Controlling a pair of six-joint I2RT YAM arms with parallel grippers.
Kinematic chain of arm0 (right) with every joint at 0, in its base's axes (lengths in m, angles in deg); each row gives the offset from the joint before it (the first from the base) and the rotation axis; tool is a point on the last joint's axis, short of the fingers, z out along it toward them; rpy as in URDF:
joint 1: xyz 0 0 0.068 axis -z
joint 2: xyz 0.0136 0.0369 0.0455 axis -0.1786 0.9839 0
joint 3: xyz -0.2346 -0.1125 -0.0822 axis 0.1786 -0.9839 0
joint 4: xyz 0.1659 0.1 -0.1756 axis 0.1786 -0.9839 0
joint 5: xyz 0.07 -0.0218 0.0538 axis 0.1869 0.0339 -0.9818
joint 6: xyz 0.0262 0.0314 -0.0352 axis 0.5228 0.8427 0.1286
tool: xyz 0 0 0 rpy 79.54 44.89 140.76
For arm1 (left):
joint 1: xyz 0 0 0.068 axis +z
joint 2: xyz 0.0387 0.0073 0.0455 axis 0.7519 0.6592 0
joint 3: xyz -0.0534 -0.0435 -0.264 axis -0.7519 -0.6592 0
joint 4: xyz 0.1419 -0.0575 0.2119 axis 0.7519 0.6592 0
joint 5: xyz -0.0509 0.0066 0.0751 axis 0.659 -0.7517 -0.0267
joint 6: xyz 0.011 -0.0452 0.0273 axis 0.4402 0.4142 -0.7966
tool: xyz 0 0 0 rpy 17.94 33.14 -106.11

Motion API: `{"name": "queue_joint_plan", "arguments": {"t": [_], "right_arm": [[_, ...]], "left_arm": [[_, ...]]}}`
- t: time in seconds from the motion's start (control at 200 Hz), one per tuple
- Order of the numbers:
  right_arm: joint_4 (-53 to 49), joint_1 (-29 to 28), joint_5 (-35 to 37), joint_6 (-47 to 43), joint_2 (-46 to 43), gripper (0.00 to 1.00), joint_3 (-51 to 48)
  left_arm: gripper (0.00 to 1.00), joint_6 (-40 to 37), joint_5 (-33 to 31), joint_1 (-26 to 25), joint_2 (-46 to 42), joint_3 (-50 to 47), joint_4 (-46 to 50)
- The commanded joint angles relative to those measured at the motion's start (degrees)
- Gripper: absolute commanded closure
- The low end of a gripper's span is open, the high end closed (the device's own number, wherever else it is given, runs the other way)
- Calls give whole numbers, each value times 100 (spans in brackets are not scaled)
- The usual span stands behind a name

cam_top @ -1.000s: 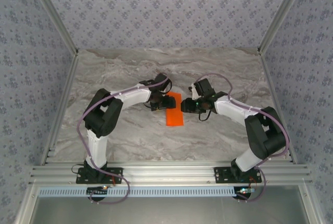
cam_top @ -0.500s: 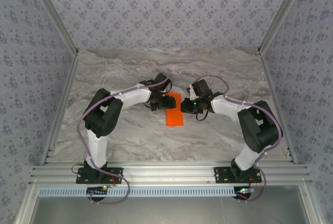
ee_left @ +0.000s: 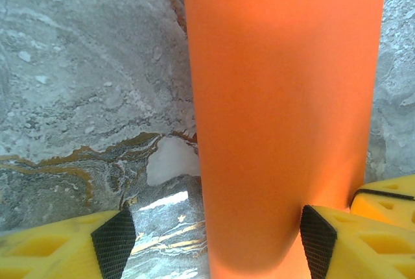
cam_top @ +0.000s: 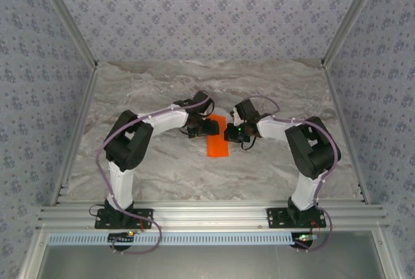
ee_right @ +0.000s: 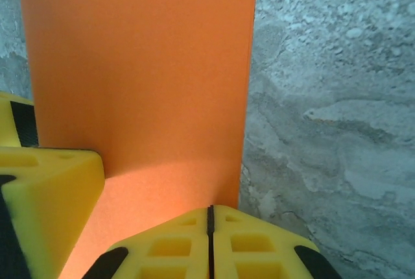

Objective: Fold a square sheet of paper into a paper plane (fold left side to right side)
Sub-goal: Hold the square sheet of paper at the center of the table.

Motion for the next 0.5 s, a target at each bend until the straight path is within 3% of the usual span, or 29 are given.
{"name": "queue_joint_plan", "arguments": {"t": [0.0,0.315,0.495], "right_arm": [[-411,-32,189,-119,229,94,94],[-674,-48,367,-219,367,94,81],[-700,-66,369,-212,446,94,123]], "left_arm": [[27,-97,193,-163,491,-209,-368],[25,-314,-153,-119,-639,-555,-440],[25,-379,118,-106,-1367,-912,-953]]}}
